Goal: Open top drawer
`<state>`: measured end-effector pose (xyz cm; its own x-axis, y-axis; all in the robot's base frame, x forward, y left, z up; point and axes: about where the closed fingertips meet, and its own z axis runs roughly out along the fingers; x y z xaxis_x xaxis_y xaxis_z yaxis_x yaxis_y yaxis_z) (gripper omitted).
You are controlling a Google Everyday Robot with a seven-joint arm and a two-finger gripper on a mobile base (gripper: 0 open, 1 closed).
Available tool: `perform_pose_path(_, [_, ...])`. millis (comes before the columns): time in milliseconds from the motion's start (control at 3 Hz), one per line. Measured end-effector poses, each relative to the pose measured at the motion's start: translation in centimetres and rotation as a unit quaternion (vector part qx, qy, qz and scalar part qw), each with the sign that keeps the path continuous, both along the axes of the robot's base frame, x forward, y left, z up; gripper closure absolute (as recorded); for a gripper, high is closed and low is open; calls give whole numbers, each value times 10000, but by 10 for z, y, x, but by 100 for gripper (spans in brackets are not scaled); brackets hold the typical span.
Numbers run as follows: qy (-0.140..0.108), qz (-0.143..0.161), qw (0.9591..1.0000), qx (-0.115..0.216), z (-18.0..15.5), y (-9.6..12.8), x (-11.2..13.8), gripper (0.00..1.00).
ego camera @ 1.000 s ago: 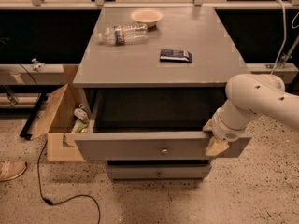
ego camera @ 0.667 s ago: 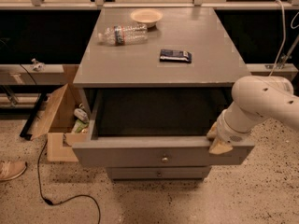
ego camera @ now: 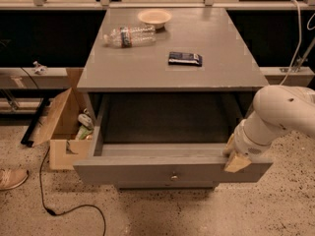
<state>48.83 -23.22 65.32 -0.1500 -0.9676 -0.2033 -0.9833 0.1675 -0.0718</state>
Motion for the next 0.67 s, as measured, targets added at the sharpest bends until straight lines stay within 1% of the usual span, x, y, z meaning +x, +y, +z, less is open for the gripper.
perform_pose_path(333, [0, 0, 10000, 0, 0, 0, 0, 0])
perform_pose_path(667, [-177, -68, 9998, -97, 19, -1, 2, 0])
